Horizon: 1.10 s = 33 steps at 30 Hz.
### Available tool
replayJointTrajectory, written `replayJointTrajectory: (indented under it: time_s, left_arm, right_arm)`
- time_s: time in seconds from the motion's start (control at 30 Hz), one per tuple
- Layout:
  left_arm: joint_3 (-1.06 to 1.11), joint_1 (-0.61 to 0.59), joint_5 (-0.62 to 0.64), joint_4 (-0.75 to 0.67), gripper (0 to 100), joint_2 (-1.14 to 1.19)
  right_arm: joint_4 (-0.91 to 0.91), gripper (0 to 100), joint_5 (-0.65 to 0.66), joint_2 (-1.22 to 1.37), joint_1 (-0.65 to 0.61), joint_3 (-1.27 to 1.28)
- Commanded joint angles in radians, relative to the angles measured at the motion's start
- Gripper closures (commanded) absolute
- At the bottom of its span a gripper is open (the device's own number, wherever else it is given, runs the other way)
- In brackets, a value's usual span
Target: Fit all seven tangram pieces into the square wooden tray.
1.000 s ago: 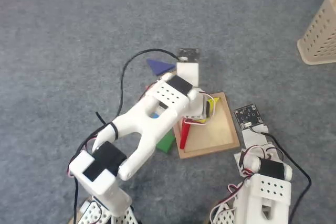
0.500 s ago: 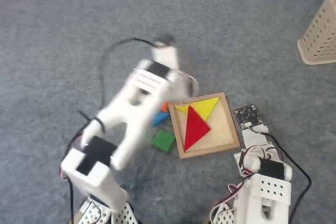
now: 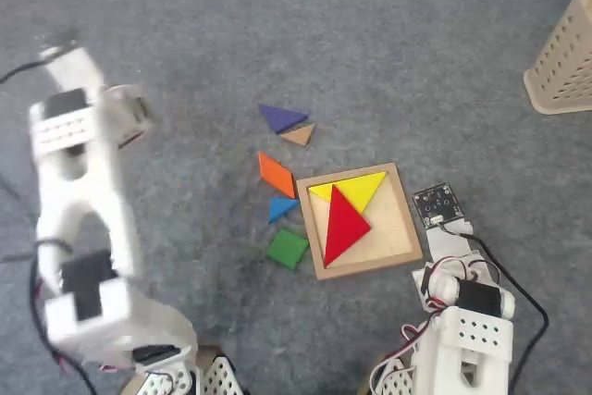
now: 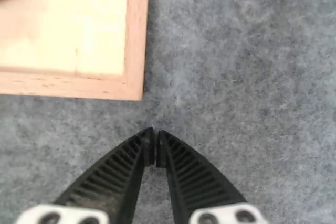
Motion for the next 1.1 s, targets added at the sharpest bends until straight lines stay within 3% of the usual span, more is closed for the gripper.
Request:
replayJointTrajectory:
  time_s: [0.0, 0.1, 0.4, 0.7, 0.9, 1.07]
  left_arm:
    - [0.186, -0.034, -0.086, -0.028, 78, -0.313]
    - [0.41, -0.034, -0.126, -0.092, 78, -0.534]
    - [1.112, -0.035, -0.253, -0.466, 78, -1.045]
    - [1.319, -0.031, -0.279, -0.503, 78, -1.223]
    - [1.529, -0.031, -0.278, -0.76, 78, -1.32]
    - [1.527, -0.034, -0.278, -0.71, 78, -1.395]
  right_arm:
    - [-0.022, 98.3, 0.011, -0.019, -0.01, -0.006]
    - [-0.022, 98.3, 0.009, -0.019, -0.01, -0.006]
    - [-0.021, 98.3, 0.008, -0.019, -0.008, -0.006]
    - [-0.018, 98.5, 0.008, -0.019, -0.004, -0.006]
    - [-0.018, 98.5, 0.008, -0.019, -0.004, -0.006]
    - [-0.018, 98.5, 0.008, -0.019, -0.007, -0.006]
